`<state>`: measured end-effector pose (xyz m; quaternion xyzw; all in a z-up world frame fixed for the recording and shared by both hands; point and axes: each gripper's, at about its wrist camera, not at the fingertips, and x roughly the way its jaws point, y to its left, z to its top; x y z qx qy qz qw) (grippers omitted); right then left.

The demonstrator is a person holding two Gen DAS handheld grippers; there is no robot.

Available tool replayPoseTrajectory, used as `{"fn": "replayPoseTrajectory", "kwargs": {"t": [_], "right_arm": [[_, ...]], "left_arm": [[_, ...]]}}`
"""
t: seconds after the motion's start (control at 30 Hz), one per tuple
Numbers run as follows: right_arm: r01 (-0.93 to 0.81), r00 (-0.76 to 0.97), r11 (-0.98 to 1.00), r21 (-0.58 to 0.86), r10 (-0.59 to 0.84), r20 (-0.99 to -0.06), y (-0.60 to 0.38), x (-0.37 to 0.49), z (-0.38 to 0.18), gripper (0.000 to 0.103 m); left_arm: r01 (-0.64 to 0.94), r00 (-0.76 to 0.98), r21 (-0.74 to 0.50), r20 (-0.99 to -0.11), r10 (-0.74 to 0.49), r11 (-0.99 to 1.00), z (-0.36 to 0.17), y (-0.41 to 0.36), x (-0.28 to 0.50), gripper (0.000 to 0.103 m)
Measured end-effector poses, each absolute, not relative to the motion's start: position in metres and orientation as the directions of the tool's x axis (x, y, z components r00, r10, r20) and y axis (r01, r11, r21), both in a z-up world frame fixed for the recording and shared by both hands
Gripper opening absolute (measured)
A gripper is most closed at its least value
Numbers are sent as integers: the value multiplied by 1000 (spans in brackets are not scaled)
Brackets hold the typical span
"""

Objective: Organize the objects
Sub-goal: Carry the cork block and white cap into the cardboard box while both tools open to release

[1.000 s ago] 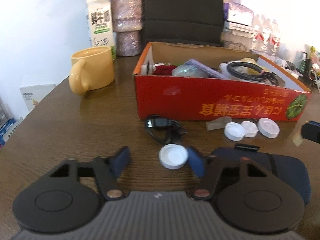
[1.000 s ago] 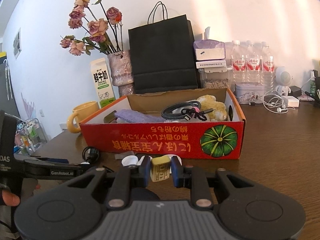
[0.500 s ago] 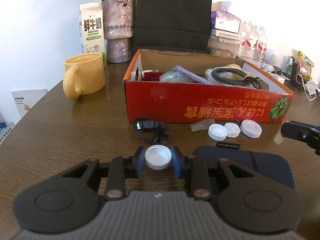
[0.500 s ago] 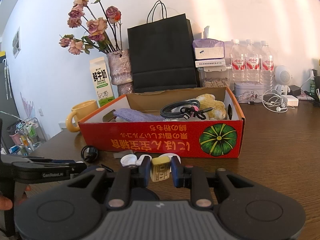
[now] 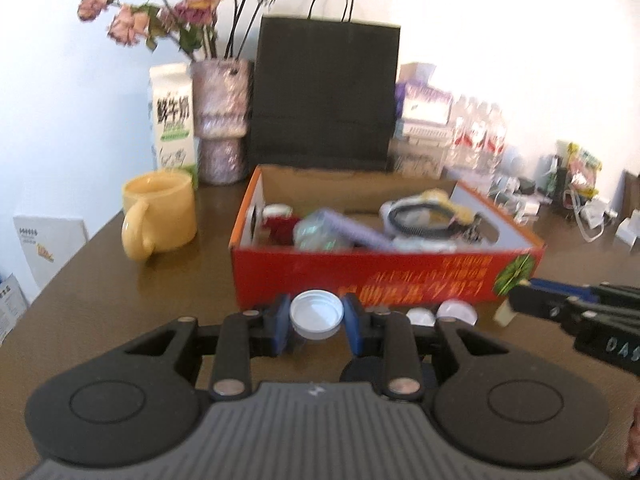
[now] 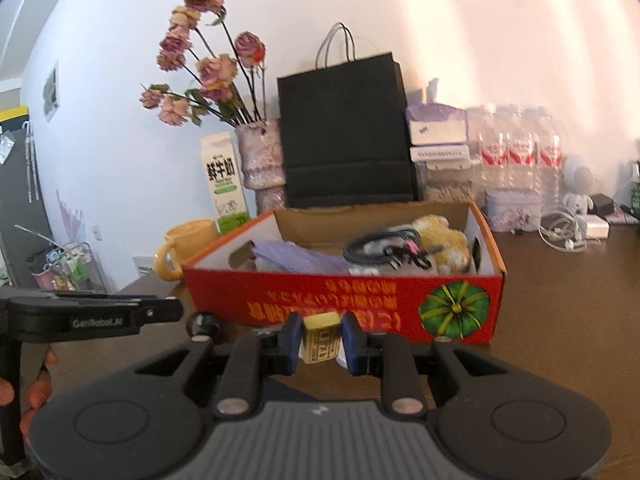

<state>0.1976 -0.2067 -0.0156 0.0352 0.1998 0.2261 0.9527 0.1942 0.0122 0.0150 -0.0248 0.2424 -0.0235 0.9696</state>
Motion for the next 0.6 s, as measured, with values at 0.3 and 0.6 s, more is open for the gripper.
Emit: {"fn": "replayPoseTrajectory", "kwargs": {"t": [0.3,0.6], "right_arm": [[-440,828,888,129,458,-323,-190,222,15,21],[-435,845,895,103,445,-297,-167,270,29,21]], "left_arm": [[73,916,-101,-387,-107,992,50,-5,221,30],[68,937,-107,-335,-100,992,70,-9,264,30]]}}
